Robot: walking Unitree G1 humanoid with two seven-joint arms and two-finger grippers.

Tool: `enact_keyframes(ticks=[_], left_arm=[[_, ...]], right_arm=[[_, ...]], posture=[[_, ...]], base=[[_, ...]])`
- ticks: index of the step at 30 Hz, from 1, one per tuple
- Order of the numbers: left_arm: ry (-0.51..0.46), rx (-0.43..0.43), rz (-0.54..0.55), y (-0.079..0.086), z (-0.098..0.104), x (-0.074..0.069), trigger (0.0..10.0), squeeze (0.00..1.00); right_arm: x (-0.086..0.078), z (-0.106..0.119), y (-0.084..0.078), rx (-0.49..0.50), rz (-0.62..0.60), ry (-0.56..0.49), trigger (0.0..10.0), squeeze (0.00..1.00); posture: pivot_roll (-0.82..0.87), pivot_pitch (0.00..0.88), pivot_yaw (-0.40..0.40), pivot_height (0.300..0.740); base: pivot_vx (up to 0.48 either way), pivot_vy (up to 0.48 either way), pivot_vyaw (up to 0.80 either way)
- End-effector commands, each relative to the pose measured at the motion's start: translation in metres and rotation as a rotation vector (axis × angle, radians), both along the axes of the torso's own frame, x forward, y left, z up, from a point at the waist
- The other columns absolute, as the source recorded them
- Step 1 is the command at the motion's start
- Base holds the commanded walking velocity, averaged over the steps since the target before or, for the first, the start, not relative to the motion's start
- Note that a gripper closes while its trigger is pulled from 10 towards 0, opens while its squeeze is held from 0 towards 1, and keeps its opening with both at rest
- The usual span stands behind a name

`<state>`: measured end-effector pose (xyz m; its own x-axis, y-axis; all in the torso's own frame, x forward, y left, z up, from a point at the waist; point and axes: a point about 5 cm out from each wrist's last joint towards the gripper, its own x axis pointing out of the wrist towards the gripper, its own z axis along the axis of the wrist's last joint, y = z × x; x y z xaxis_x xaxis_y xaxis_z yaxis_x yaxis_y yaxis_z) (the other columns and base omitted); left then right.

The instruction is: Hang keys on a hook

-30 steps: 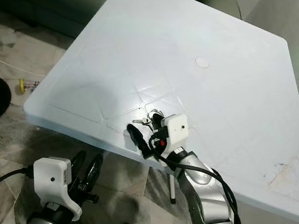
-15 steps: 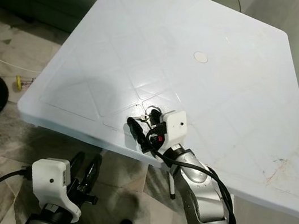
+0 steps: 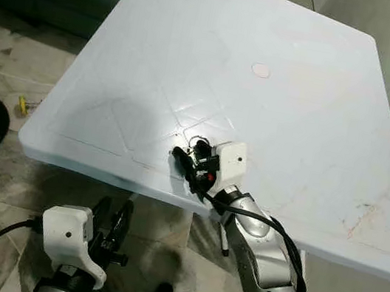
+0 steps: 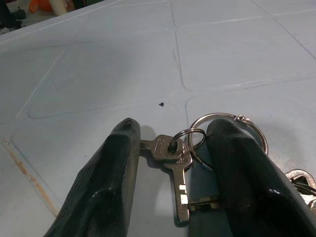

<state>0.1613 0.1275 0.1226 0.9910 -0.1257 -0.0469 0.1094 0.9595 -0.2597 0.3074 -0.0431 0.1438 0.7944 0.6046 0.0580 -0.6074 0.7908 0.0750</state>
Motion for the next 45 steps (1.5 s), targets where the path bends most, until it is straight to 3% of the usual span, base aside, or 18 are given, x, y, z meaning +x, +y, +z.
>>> enact_keyframes(ticks=[1, 45], left_arm=[[0.014, 0.001, -0.01, -0.003, 0.0, -0.003, 10.0, 0.0], [0.004, 0.01, -0.011, -0.005, -0.001, 0.001, 10.0, 0.0]], right_arm=[[0.0, -0.002, -0.003, 0.012, -0.02, 0.019, 0.0, 0.0], [0.005, 0.01, 0.0, 0.071, -0.043, -0.031, 0.0, 0.0]], posture=[[0.28, 0.269, -0.191, 0.74], [0.28, 0.257, -0.189, 0.74]], base=[[0.0, 0.0, 0.0], [0.0, 0.0, 0.0]])
